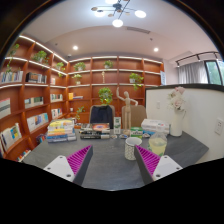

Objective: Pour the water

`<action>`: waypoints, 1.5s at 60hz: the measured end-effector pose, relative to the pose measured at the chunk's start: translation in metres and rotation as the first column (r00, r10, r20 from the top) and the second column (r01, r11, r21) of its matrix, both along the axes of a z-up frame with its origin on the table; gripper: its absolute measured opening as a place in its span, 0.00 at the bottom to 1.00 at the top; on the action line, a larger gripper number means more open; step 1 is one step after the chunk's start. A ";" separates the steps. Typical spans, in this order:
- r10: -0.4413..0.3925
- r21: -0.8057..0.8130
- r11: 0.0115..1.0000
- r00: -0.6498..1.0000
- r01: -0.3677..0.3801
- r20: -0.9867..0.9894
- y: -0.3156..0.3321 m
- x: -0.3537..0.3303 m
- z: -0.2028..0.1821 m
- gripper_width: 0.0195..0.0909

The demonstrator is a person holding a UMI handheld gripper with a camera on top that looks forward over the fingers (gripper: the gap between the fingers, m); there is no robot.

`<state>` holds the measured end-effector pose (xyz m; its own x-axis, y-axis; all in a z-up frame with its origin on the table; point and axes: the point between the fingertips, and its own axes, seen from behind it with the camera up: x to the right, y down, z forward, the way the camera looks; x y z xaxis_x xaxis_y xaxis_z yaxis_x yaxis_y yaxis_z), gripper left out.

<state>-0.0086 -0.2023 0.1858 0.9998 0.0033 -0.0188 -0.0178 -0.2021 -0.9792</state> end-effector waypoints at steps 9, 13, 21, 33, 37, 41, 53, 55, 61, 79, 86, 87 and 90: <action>0.072 -0.021 0.997 0.997 -0.072 0.004 -0.001 0.001 -0.042 0.88; 0.071 -0.036 0.997 0.997 -0.071 -0.006 -0.002 0.014 -0.064 0.88; 0.035 -0.060 0.998 0.999 -0.034 0.019 -0.006 0.054 -0.098 0.88; -0.074 -0.027 0.997 0.995 0.076 0.069 0.005 0.128 -0.117 0.88; -0.073 0.001 0.997 0.996 0.073 0.052 0.018 0.138 -0.111 0.88; -0.059 0.023 0.998 0.998 0.058 0.026 0.034 0.143 -0.104 0.89; -0.014 0.079 0.997 1.000 0.012 0.026 0.081 0.151 -0.077 0.92; -0.005 0.090 0.996 1.000 0.002 0.027 0.086 0.151 -0.074 0.90; -0.001 0.097 0.995 1.000 -0.001 0.017 0.097 0.155 -0.073 0.80; -0.012 0.097 0.995 1.000 0.012 -0.008 0.109 0.161 -0.089 0.31; -0.029 0.121 0.992 0.999 0.024 0.044 0.109 0.164 -0.088 0.23; -0.024 0.120 0.993 0.999 0.019 0.047 0.110 0.163 -0.088 0.23; -0.009 0.112 0.994 0.999 0.003 0.052 0.112 0.161 -0.089 0.23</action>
